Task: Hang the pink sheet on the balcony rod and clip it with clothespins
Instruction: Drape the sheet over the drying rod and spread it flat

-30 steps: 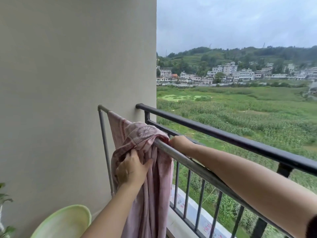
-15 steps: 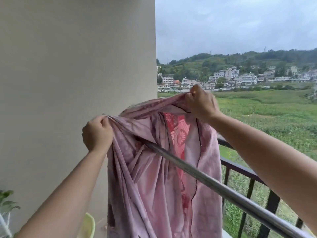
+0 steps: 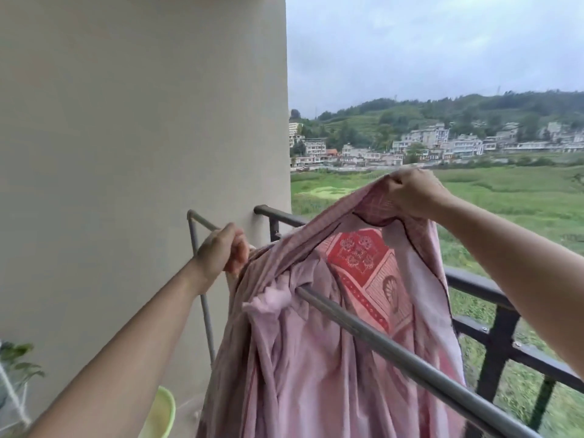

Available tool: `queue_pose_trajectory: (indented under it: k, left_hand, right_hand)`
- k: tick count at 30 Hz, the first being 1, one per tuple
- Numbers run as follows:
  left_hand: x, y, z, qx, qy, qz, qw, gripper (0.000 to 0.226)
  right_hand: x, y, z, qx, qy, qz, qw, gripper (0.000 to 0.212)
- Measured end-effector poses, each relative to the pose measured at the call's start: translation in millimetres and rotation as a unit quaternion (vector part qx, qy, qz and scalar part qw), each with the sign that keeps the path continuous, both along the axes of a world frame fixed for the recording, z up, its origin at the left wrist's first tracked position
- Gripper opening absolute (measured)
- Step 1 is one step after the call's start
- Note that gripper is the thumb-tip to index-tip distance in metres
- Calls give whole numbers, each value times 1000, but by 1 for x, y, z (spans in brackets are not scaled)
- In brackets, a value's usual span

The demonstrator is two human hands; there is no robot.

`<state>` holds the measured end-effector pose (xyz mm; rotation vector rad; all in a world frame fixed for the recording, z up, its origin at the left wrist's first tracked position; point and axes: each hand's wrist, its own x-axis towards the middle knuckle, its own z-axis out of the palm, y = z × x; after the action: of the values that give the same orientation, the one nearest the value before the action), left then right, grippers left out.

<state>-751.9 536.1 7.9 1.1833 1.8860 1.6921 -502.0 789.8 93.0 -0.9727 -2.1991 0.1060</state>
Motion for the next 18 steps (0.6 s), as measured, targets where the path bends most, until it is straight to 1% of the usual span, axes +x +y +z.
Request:
queue_pose_trajectory:
  k: [1, 2, 3, 4, 5, 6, 7, 9, 10, 11, 13, 15, 17, 18]
  left_hand:
    - [12, 7, -2, -6, 40, 20, 999, 50]
    - [25, 17, -4, -12, 97, 60, 993, 55]
    - [39, 28, -6, -23, 167, 97, 981, 60]
    - [52, 40, -8, -42, 246, 127, 960, 61]
    - [66, 49, -10, -66, 319, 160, 932, 62]
    - [76, 56, -12, -78, 365, 196, 907, 60]
    - [81, 60, -12, -70, 385, 230, 891, 52]
    - [78, 58, -9, -38, 399, 281, 872, 24]
    - [73, 53, -8, -36, 405, 296, 864, 14]
    - [66, 47, -6, -48, 418, 305, 855, 10]
    - [57, 34, -1, -104, 453, 321, 825, 18]
    - [54, 22, 3, -162, 458, 331, 809, 27]
    - [52, 5, 3, -208, 460, 337, 795, 27]
    - [48, -7, 6, -218, 474, 343, 781, 27]
  right_hand:
    - [-1, -7, 2, -7, 13, 21, 1000, 28]
    - [-4, -15, 5, -10, 29, 44, 999, 31]
    - [-9, -25, 9, -8, 50, 68, 996, 34]
    - [-14, -36, 13, 0, 72, 91, 993, 36]
    - [-18, -46, 18, 18, 92, 109, 990, 37]
    - [-21, -55, 22, 44, 104, 119, 986, 38]
    - [-22, -61, 26, 69, 109, 119, 984, 39]
    - [-17, -63, 29, 116, 96, 103, 983, 39]
    - [-13, -61, 27, 139, 75, 98, 983, 35]
    - [-9, -58, 23, 162, 47, 96, 981, 31]
    - [-7, -54, 9, 217, -5, 90, 972, 27]
    - [-11, -56, -3, 276, -46, 83, 956, 29]
    - [-14, -61, -8, 320, -96, 99, 937, 32]
    - [-13, -62, -9, 343, -119, 116, 924, 32]
